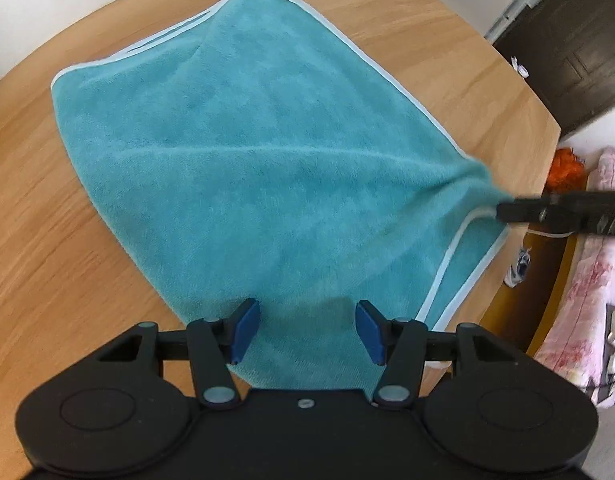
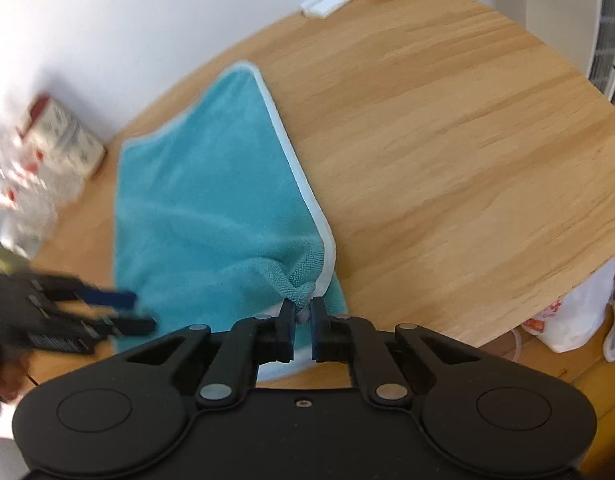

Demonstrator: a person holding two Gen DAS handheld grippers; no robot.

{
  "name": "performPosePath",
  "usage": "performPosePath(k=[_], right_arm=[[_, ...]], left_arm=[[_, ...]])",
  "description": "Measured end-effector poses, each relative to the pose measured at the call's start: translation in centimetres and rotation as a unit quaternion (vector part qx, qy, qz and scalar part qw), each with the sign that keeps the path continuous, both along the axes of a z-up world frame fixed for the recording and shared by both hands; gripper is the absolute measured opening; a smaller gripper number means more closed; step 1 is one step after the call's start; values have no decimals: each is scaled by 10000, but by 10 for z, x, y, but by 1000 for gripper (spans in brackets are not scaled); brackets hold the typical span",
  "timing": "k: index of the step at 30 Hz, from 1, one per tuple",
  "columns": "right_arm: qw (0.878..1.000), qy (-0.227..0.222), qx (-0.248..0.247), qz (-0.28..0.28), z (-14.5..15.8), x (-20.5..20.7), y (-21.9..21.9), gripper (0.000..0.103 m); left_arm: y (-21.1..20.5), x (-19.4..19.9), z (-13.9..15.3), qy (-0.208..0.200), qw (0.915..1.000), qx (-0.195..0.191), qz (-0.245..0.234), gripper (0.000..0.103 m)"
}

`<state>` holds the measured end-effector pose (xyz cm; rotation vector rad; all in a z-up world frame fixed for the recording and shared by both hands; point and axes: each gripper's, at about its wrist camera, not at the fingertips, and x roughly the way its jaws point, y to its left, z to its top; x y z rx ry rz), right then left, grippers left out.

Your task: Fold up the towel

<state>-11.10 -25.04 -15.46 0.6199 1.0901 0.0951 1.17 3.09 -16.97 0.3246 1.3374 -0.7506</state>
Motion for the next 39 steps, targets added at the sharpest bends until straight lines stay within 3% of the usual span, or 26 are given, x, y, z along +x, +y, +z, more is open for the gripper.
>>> performPosePath(k=[3,7,9,12,16,18,21,24,27,29,31,32,39], right_arm=[[9997,59,209,-109,5,-1,-8,8],[9976,479,-411,289,-11,4,-2,8],[9918,629,-1006,465,-18,5,9,21],[9921,499,-1055,454,-4,-1,12,30],[9929,85,-909,768,14,-9,27,32],[9833,-12,-906,1578,10,-2,61,32],[9685,-101,-1054,2255,0,10,97,37],[9576,78,-1385,2526,-16,21,122,40],[9420,181,-2029,2667,-29,27,140,40],[9387,213,-2166,2675,-32,31,143,38],[9417,274,-2162,2564,-33,35,142,23],[9425,296,-2124,2563,-33,36,141,9],[9399,385,-2046,2705,-24,28,143,5]], left_arm=[[2,-2,0,-2,10000,4,-80,55],[4,-3,-1,28,9999,-2,-132,55],[7,-2,0,106,9999,-19,-37,55],[14,2,1,263,9995,-71,168,55],[30,11,3,570,9962,-255,600,55],[34,14,3,561,9957,-216,704,55],[40,16,3,542,9949,-113,840,55],[47,16,5,528,9945,-100,897,55],[53,15,7,523,9939,-95,969,55],[58,16,7,528,9931,-91,1042,55],[65,15,8,525,9925,-83,1101,55],[69,15,8,524,9922,-62,1127,55],[91,22,2,604,9889,-1,1358,55]])
